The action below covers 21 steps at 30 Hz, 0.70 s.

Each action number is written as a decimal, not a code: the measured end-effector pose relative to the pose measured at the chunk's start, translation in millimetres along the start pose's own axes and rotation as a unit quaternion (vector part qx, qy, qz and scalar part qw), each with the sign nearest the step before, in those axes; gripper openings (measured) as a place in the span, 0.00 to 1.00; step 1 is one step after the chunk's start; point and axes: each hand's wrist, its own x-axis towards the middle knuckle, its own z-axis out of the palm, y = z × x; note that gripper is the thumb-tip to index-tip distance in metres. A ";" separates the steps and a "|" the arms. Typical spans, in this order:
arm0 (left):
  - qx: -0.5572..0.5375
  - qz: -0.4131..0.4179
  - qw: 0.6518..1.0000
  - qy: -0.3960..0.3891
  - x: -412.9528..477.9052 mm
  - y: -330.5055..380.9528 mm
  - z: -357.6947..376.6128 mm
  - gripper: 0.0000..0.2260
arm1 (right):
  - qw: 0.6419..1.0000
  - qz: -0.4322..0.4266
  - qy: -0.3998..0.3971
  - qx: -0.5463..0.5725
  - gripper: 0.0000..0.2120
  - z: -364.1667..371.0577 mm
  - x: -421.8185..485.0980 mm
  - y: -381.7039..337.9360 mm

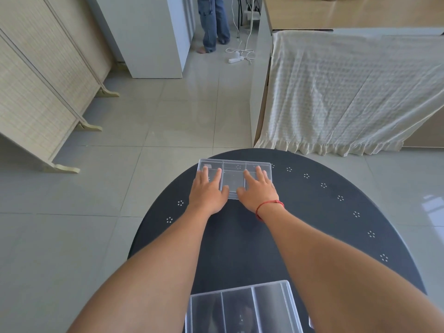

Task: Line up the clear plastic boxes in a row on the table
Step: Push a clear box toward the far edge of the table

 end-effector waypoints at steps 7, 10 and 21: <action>0.005 0.007 1.000 0.006 17.7 4.2 -1.8 0.27 | 1.000 0.001 0.013 -0.010 0.30 -6.4 14.6 1.9; 0.020 0.016 1.000 0.018 19.3 6.7 -2.2 0.27 | 1.000 0.007 0.013 -0.013 0.30 -7.9 17.2 1.7; 0.002 0.041 0.997 0.061 0.1 7.8 -7.2 0.25 | 0.999 0.018 0.031 -0.020 0.29 -18.8 5.3 -2.8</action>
